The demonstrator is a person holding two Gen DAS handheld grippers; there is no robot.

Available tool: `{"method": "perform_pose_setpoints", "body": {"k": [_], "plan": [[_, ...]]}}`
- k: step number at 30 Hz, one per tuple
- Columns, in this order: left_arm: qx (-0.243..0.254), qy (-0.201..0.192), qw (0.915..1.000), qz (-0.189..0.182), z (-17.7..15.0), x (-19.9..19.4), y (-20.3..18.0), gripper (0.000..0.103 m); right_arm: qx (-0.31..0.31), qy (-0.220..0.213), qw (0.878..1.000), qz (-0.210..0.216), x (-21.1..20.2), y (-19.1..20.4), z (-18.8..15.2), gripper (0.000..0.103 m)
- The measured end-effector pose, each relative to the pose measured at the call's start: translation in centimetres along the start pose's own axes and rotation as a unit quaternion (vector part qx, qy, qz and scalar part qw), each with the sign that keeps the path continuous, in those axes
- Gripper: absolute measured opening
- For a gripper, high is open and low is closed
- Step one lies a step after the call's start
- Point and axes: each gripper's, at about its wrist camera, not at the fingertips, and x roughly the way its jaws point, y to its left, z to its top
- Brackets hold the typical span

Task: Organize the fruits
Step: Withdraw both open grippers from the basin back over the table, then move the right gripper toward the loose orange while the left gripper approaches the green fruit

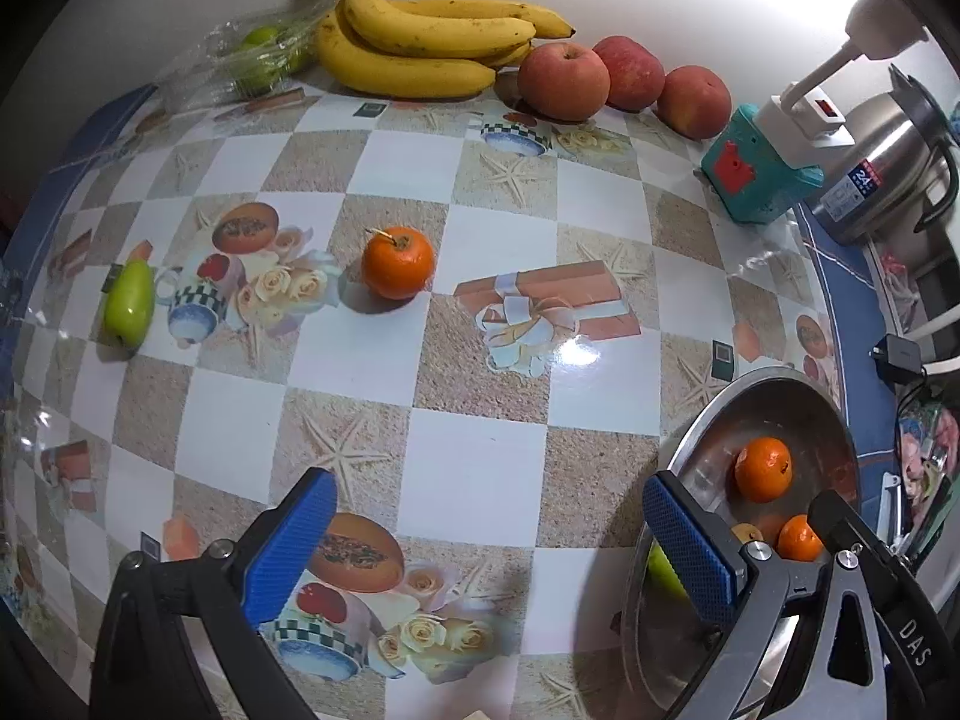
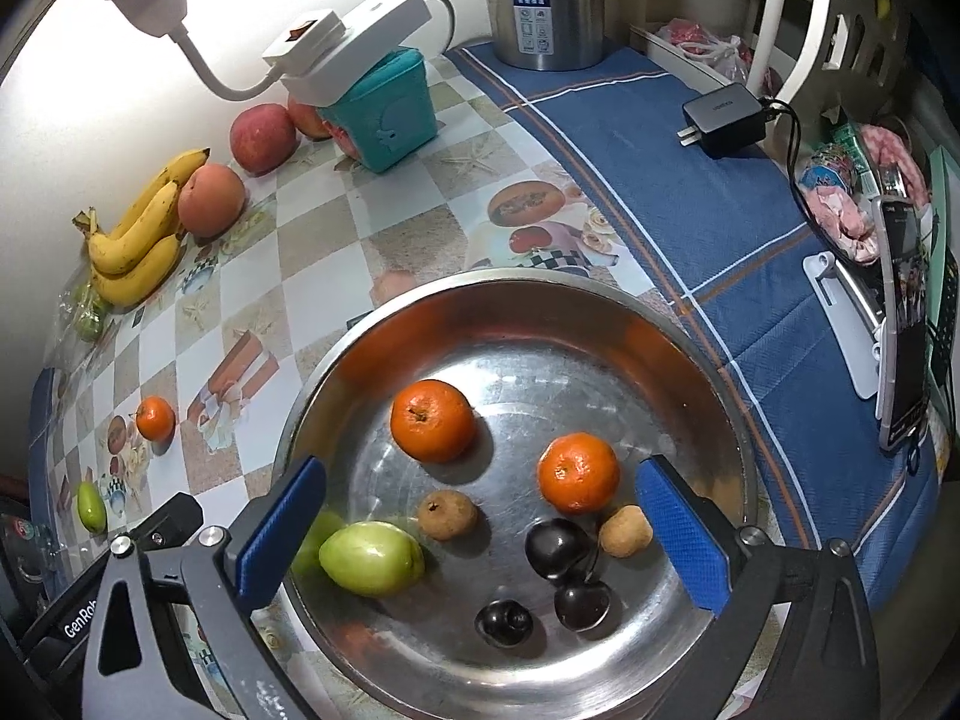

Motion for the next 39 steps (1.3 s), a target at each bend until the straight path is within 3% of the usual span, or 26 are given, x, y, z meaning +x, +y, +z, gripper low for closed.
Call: {"method": "perform_pose_setpoints", "body": {"k": [11, 22, 31, 35, 39], "plan": [[0.040, -0.037, 0.9973, 0.050, 1.0, -1.6, 2.2, 0.103, -0.035, 0.008, 0.999, 0.010, 0.1, 1.5, -0.4, 0.103], [0.028, -0.055, 0.9900, 0.127, 2.1, -2.8, 7.7, 0.103, -0.080, 0.021, 0.995, 0.058, 0.1, 5.3, -1.3, 0.103], [-0.003, -0.072, 0.9872, 0.142, 2.5, -4.5, 11.9, 0.103, -0.149, 0.017, 0.986, 0.069, 0.0, 9.8, -3.0, 0.103], [-0.004, -0.078, 0.9839, 0.160, 2.5, -5.2, 13.7, 0.103, -0.161, 0.024, 0.982, 0.096, 0.3, 11.5, -3.7, 0.103], [-0.034, -0.076, 0.9848, 0.152, 2.5, -5.4, 16.2, 0.103, -0.179, 0.026, 0.977, 0.117, 0.6, 13.4, -4.7, 0.103]]}}
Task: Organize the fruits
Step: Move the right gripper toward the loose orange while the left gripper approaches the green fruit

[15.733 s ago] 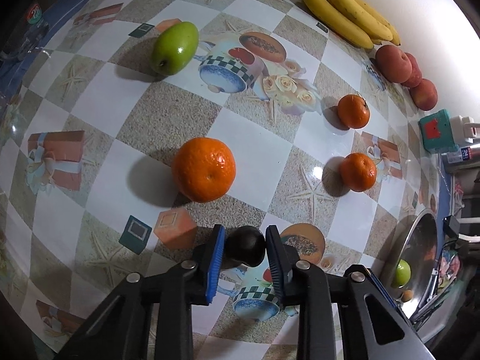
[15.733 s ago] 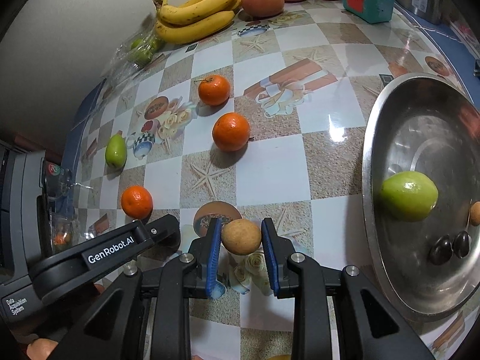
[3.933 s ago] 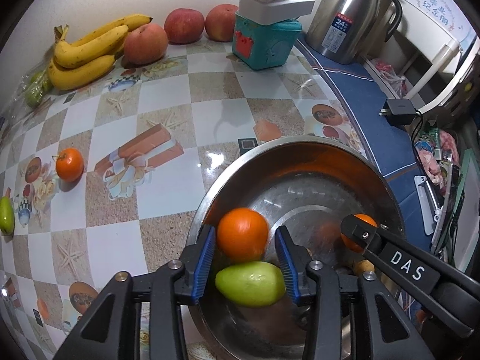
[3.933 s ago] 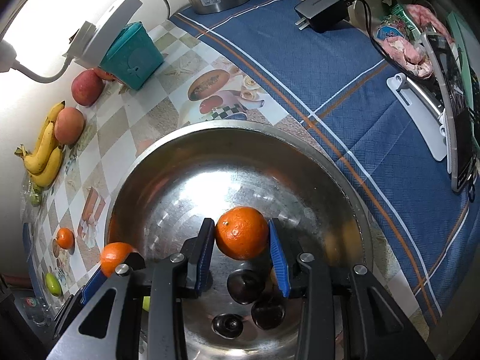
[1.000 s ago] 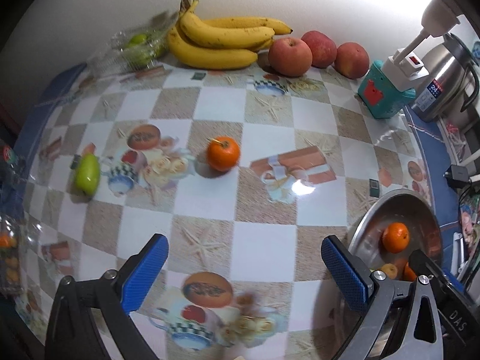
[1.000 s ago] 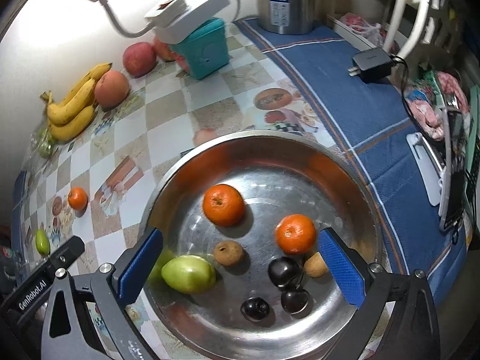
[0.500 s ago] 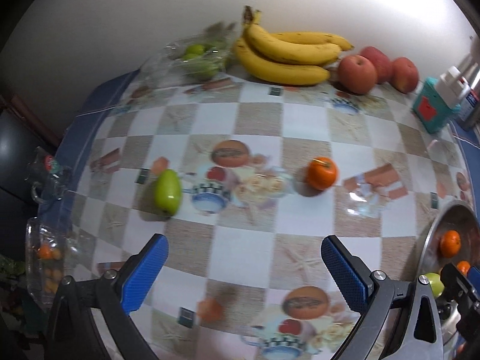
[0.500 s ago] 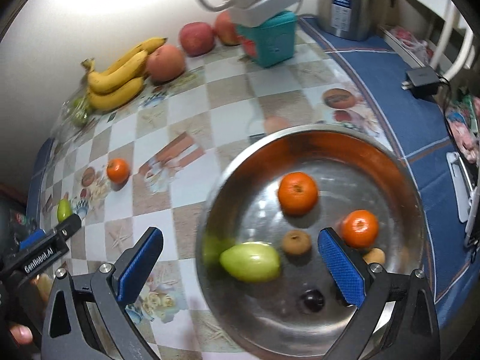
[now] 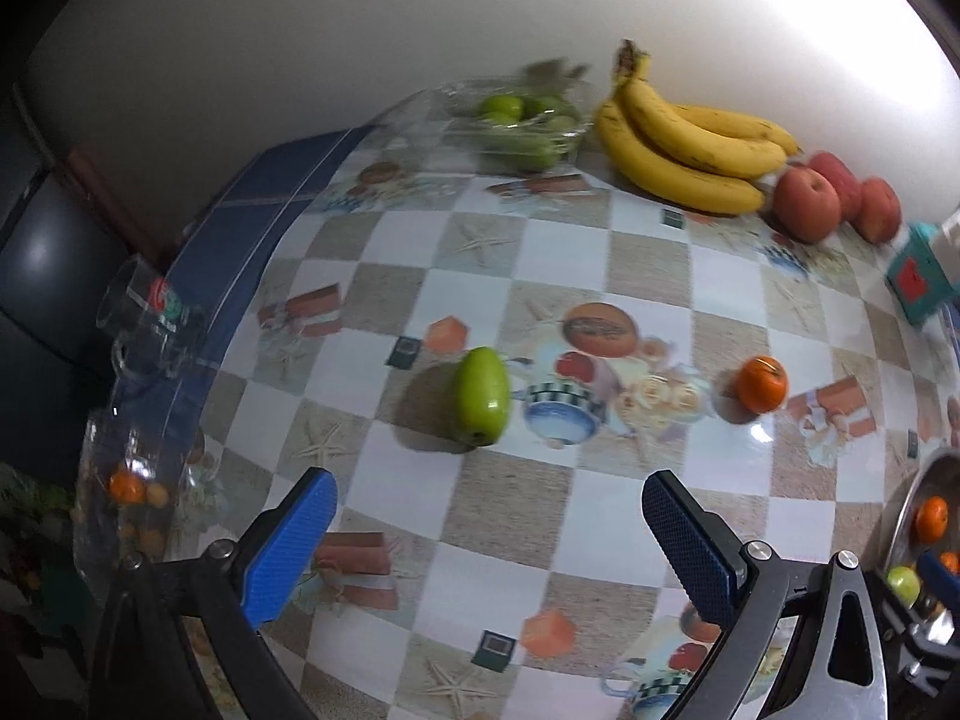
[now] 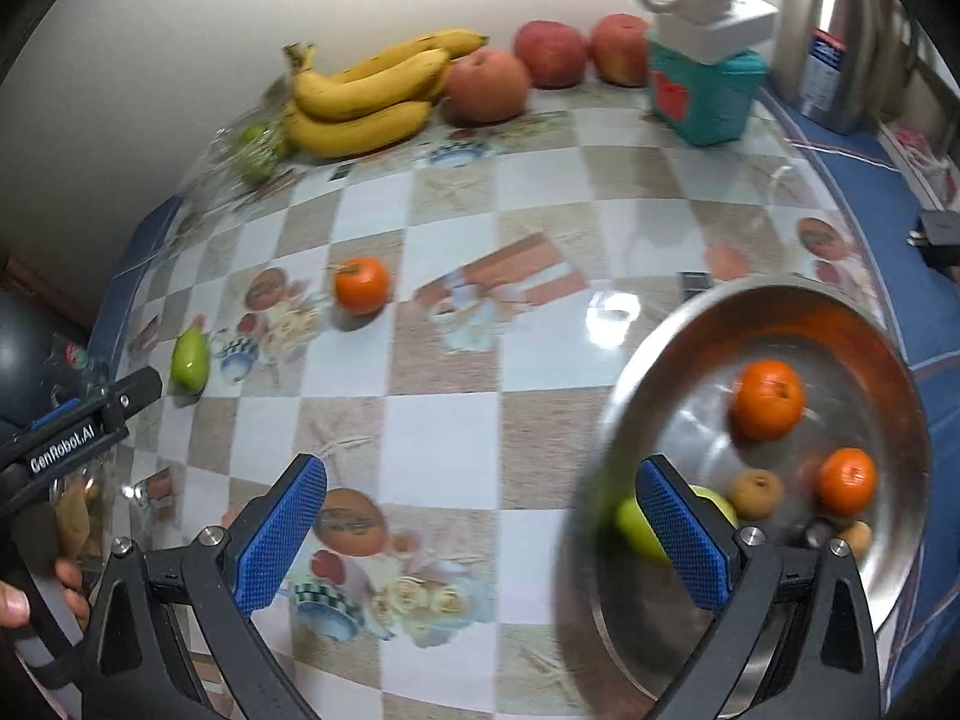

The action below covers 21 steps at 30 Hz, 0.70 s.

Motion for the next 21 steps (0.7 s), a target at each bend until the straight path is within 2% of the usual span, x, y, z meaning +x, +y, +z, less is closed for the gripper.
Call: {"method": "perform_pose_setpoints", "body": {"k": [4, 10, 14, 21], "plan": [[-0.026, 0.007, 0.9996, -0.004, 0.0, 0.6, 2.1, 0.103, -0.005, -0.003, 1.000, 0.016, 0.5, 1.3, -0.2, 0.103], [-0.056, 0.014, 0.9982, -0.012, 0.2, 1.6, 4.3, 0.103, -0.017, -0.028, 0.999, 0.015, 0.3, 3.0, 0.0, 0.103], [-0.072, 0.018, 0.9969, -0.028, 0.5, 2.4, 5.3, 0.103, -0.024, -0.023, 0.999, 0.030, 1.0, 3.9, 0.1, 0.103], [-0.089, 0.012, 0.9948, -0.048, 1.2, 3.4, 6.0, 0.103, -0.035, -0.020, 0.999, 0.007, 2.2, 5.1, 0.7, 0.102]]}}
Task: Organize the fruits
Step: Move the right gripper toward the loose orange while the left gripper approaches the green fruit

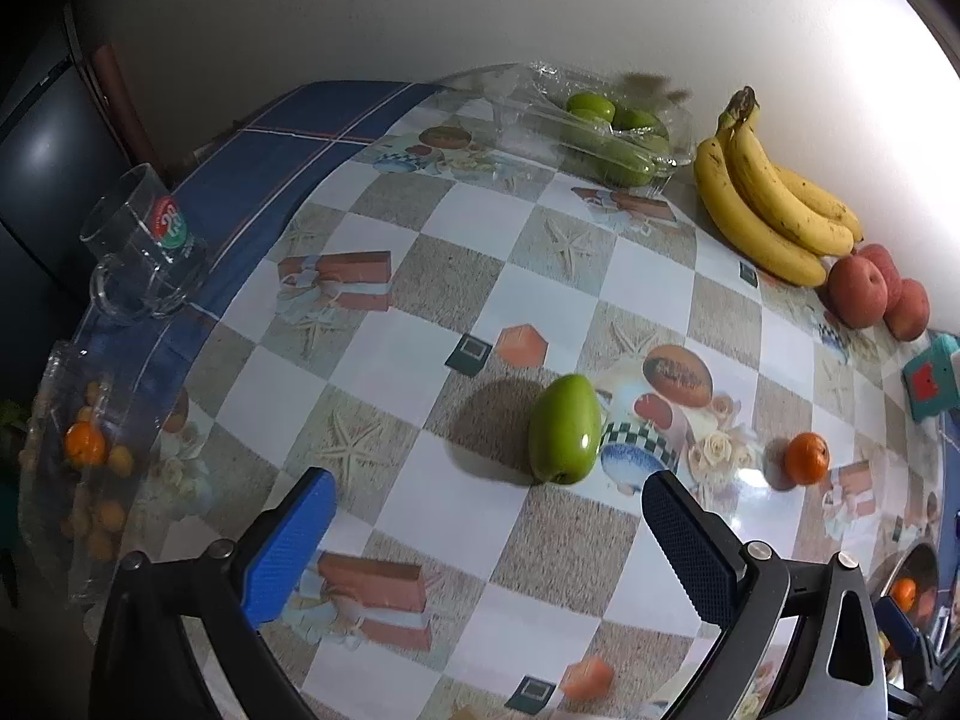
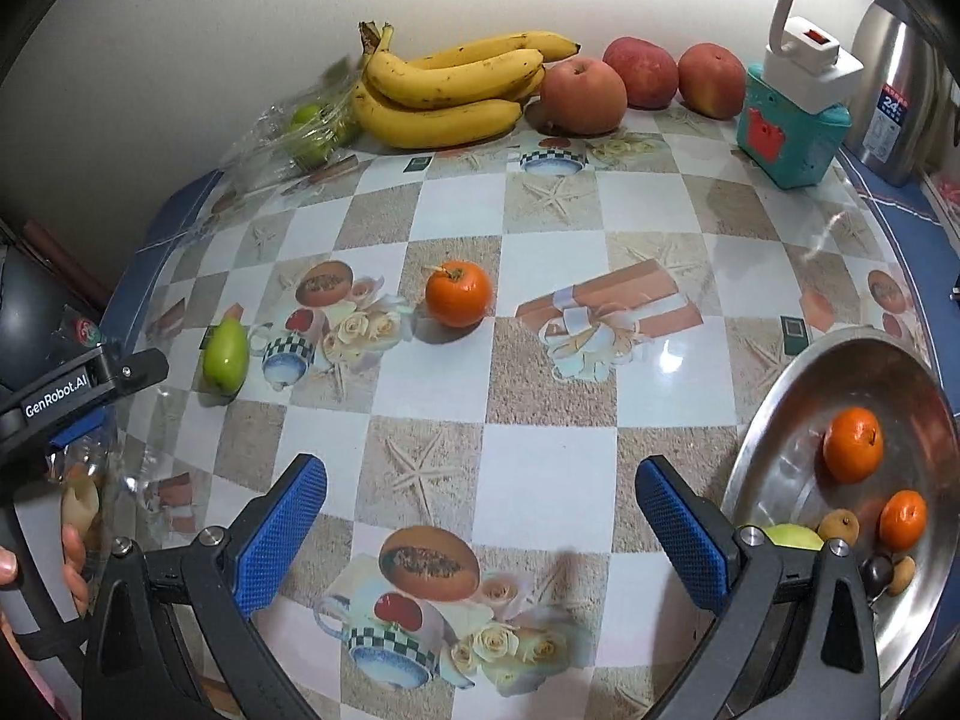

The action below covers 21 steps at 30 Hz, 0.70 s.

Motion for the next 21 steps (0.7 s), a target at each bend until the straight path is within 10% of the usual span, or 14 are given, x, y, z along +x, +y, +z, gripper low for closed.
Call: {"method": "perform_pose_setpoints", "body": {"k": [21], "plan": [[0.040, -0.007, 0.9991, -0.005, 1.3, 2.9, -3.1, 0.103, 0.043, 0.032, 0.999, 0.001, 2.4, -0.5, 6.4, 0.102]]}}
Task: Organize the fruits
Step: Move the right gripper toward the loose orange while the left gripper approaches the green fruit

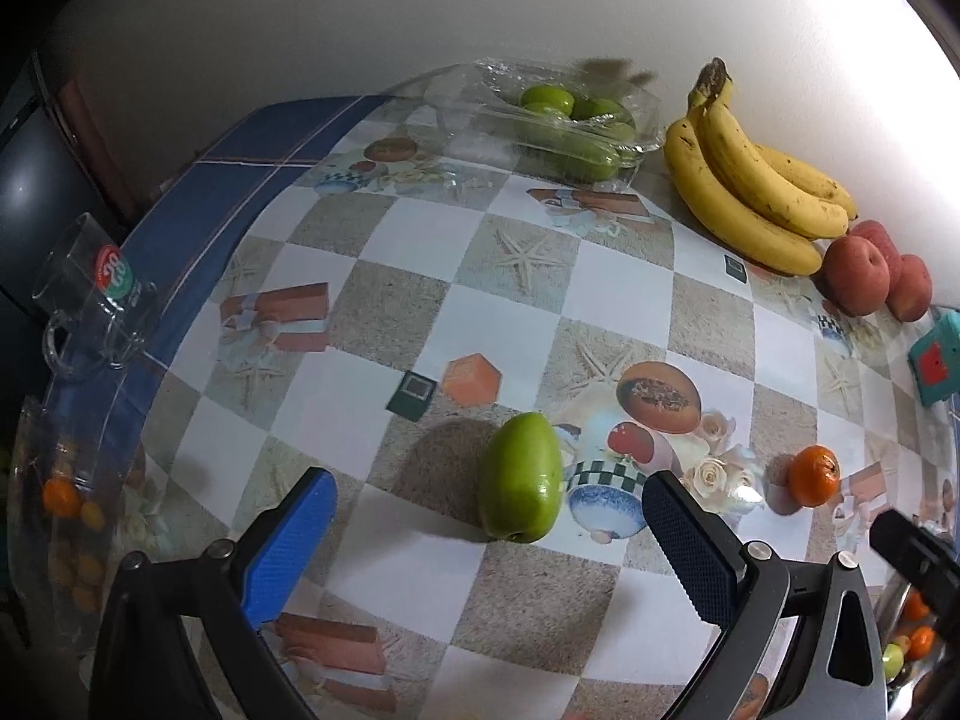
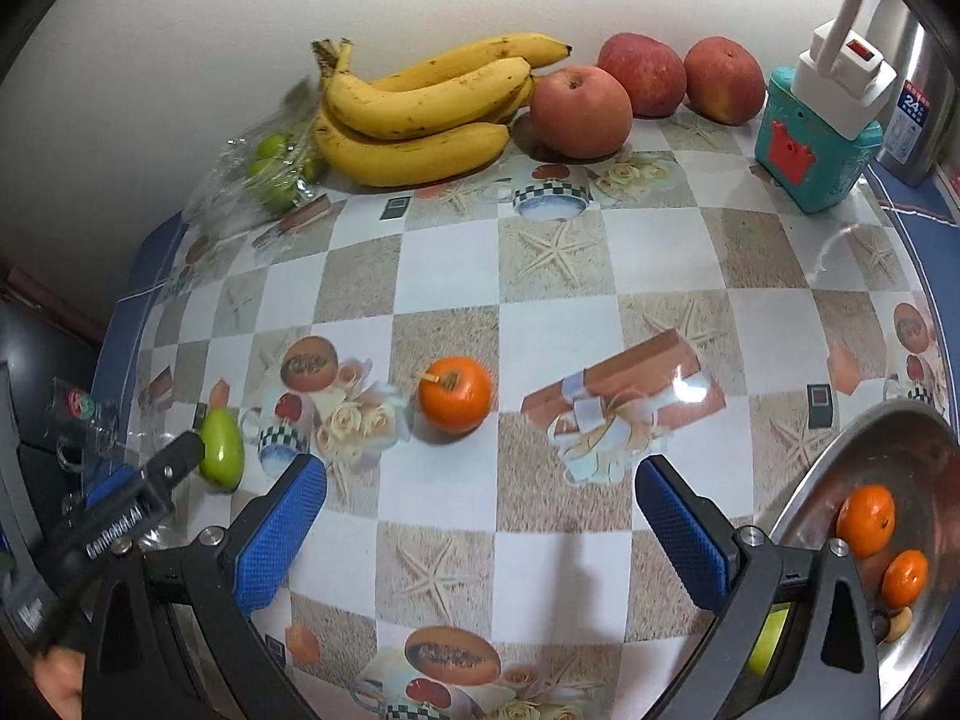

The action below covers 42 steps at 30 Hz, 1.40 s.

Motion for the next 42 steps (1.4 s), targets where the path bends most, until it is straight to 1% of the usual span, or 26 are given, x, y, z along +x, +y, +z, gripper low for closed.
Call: {"method": "perform_pose_setpoints", "body": {"k": [3, 5, 8, 10, 14, 18, 21, 24, 28, 30, 31, 33, 34, 35, 37, 38, 40, 42], "plan": [[0.007, 0.013, 0.9999, -0.003, -0.1, 0.8, -0.7, 0.103, 0.002, 0.016, 1.000, -0.007, 0.5, 0.1, 1.1, 0.102], [0.014, 0.021, 0.9997, 0.004, -0.4, 1.4, -1.1, 0.103, -0.002, 0.020, 1.000, -0.015, 0.7, 0.2, 1.7, 0.102], [0.022, 0.025, 0.9994, 0.012, -0.5, 2.2, -1.5, 0.103, -0.009, 0.029, 0.999, -0.028, 1.3, 0.7, 2.4, 0.102], [0.018, 0.027, 0.9994, 0.013, -0.5, 2.5, -1.3, 0.103, -0.013, 0.037, 0.999, -0.034, 1.8, 0.9, 2.7, 0.102], [0.008, 0.029, 0.9994, 0.014, -0.5, 3.2, -0.7, 0.103, -0.024, 0.052, 0.997, -0.048, 3.0, 1.7, 2.8, 0.102], [0.016, 0.029, 0.9992, 0.021, -0.4, 3.5, -0.6, 0.103, -0.028, 0.063, 0.996, -0.050, 4.1, 2.5, 2.6, 0.102], [0.020, 0.035, 0.9989, 0.023, -0.3, 3.7, -0.6, 0.103, -0.031, 0.071, 0.995, -0.060, 5.0, 2.9, 2.4, 0.102], [0.022, 0.043, 0.9986, 0.020, -0.2, 4.2, -0.6, 0.103, -0.042, 0.073, 0.994, -0.071, 5.5, 3.2, 2.2, 0.102], [0.018, 0.052, 0.9985, 0.006, -0.2, 4.6, -0.7, 0.103, -0.045, 0.073, 0.993, -0.083, 6.1, 3.4, 2.3, 0.102], [0.018, 0.053, 0.9984, 0.008, -0.1, 4.8, -0.9, 0.103, -0.044, 0.070, 0.993, -0.087, 6.3, 3.5, 2.5, 0.102], [0.020, 0.054, 0.9983, 0.010, -0.2, 4.9, -1.0, 0.103, -0.043, 0.068, 0.993, -0.088, 6.3, 3.6, 2.6, 0.100], [0.024, 0.056, 0.9981, 0.012, -0.1, 5.2, -1.1, 0.102, -0.045, 0.066, 0.993, -0.091, 6.5, 3.6, 2.9, 0.093], [0.025, 0.056, 0.9980, 0.014, -0.1, 5.3, -1.2, 0.102, -0.046, 0.068, 0.992, -0.093, 6.7, 3.7, 3.0, 0.086], [0.026, 0.057, 0.9979, 0.015, -0.2, 5.4, -1.3, 0.101, -0.047, 0.070, 0.992, -0.095, 6.8, 3.7, 3.1, 0.084], [0.029, 0.055, 0.9980, 0.016, -0.2, 5.4, -1.3, 0.096, -0.046, 0.076, 0.991, -0.097, 7.4, 3.9, 3.3, 0.078], [0.029, 0.055, 0.9979, 0.018, -0.2, 5.4, -1.3, 0.091, -0.045, 0.078, 0.991, -0.096, 7.6, 3.9, 3.3, 0.074], [0.029, 0.056, 0.9978, 0.019, -0.3, 5.4, -1.3, 0.089, -0.046, 0.078, 0.991, -0.094, 7.9, 4.1, 3.4, 0.068], [0.027, 0.059, 0.9978, 0.016, -0.3, 5.7, -1.2, 0.087, -0.046, 0.080, 0.991, -0.093, 8.2, 4.2, 3.5, 0.067]]}}
